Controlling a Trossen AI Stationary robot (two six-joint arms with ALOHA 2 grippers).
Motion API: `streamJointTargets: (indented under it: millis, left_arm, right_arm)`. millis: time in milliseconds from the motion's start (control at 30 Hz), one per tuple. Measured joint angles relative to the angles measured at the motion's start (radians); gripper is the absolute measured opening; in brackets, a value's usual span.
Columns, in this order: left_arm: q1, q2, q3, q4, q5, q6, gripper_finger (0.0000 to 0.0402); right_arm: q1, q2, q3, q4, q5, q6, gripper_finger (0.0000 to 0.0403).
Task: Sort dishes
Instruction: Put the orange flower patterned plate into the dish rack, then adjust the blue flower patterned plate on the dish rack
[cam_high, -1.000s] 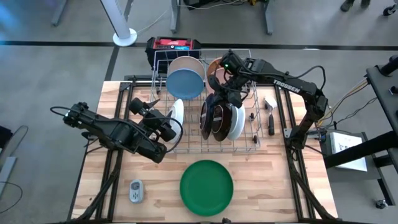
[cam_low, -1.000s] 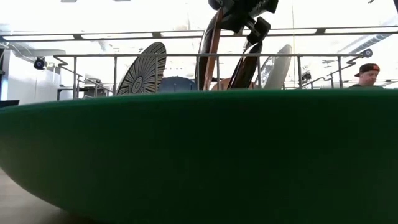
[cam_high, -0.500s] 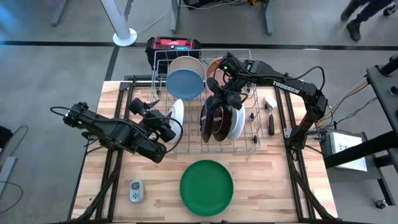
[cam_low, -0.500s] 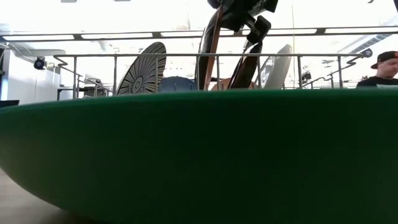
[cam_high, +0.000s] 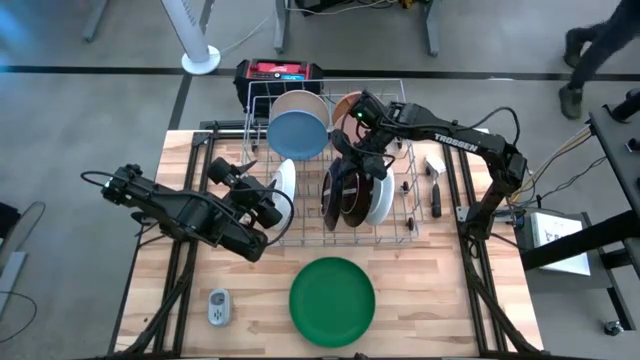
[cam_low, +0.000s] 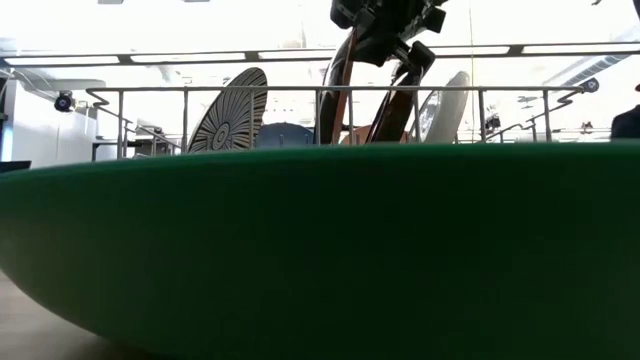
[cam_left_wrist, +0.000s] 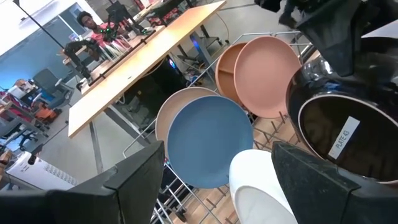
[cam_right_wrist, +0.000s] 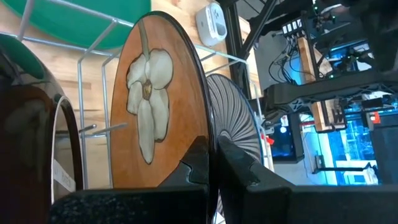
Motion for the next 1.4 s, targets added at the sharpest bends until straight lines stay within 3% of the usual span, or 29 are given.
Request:
streamJointTargets:
  millis: [833,1100,1400]
  left_arm:
    - [0.0,0.0,0.0,0.0,0.0,-0.008,0.0284]
    - [0.0,0.0,0.0,0.0,-0.001,-0.008,0.0284]
    - [-0.001,0.007,0.0,0.0,0.011,-0.011,0.0284]
  right_arm:
    - [0.0,0.0,-0.013,0.015,0.0,0.003,0.003]
    - [0.0,-0.002,-0.013,0.072,-0.007,0.149,0.004]
    - [-0.003,-0.017,-0.013,0.076,0.057,0.159,0.0064]
